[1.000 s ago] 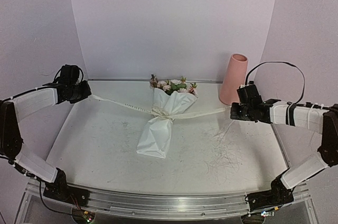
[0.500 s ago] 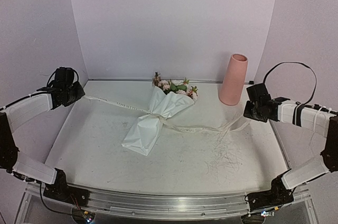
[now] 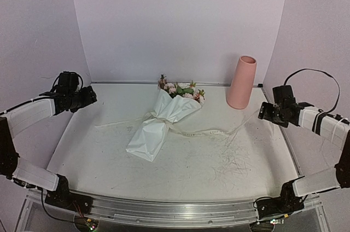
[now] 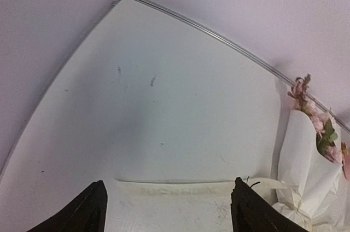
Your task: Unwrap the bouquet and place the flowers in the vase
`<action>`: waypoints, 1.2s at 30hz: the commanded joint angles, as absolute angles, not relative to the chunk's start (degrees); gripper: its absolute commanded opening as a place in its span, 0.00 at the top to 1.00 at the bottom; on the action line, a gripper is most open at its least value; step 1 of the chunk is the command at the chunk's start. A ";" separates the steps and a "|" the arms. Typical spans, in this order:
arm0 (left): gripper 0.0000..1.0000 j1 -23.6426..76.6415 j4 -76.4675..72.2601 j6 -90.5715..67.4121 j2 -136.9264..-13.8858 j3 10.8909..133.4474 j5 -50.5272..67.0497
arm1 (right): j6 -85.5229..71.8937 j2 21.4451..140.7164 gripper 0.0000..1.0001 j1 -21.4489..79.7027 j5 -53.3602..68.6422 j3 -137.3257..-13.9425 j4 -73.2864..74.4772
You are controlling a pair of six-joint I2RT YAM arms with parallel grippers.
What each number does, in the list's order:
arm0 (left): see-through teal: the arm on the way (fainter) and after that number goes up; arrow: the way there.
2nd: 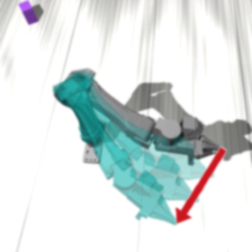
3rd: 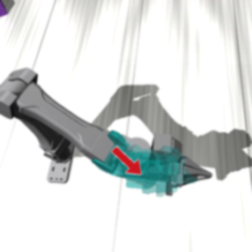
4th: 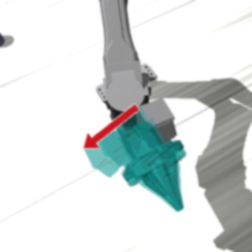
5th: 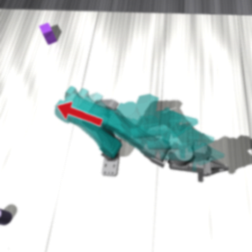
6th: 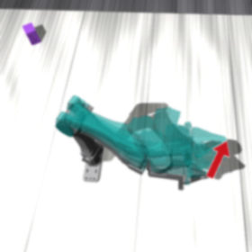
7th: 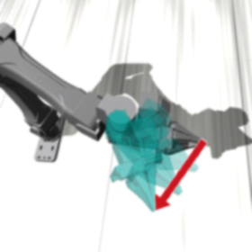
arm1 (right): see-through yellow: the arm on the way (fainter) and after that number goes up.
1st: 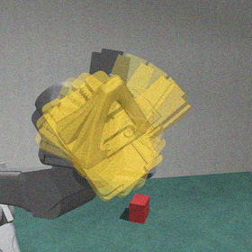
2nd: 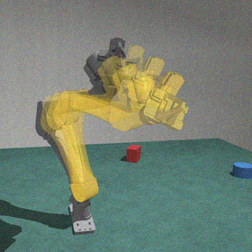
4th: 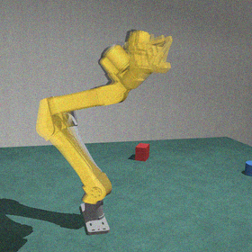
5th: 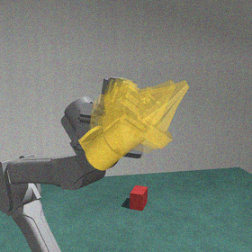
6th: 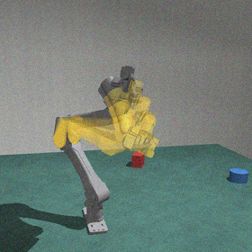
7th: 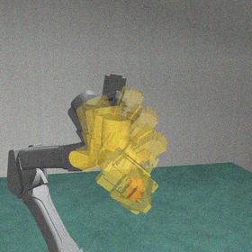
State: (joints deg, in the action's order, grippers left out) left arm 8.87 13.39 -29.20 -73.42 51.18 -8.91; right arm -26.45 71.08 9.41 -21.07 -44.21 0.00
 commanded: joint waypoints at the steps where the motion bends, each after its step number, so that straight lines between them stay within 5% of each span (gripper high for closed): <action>1: 0.22 14.90 9.93 -21.70 -76.20 52.13 3.19 | -17.98 66.06 0.15 9.87 -1.23 -41.93 -5.87; 5: 0.24 21.77 8.67 -18.64 -81.96 54.02 10.05 | -17.98 67.11 0.20 14.47 7.69 -43.58 -7.42; 13: 0.20 28.50 4.57 -16.49 -91.85 57.03 14.24 | -20.12 74.26 0.08 26.86 0.50 -49.92 -6.44; 25: 0.23 31.60 3.74 -14.65 -102.77 61.26 17.69 | -31.53 66.70 0.20 18.18 -36.07 -53.39 10.20; 28: 0.23 32.37 3.58 -14.44 -103.83 61.43 18.37 | -33.64 63.47 0.03 9.99 -32.62 -52.05 11.66; 36: 0.25 32.78 3.08 -15.26 -105.14 61.38 18.71 | -31.33 62.35 0.02 5.88 -18.44 -53.70 12.64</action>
State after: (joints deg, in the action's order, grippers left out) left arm 32.49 4.46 -15.97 -104.11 58.94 17.73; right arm -31.35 62.09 6.16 -24.67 -51.40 9.55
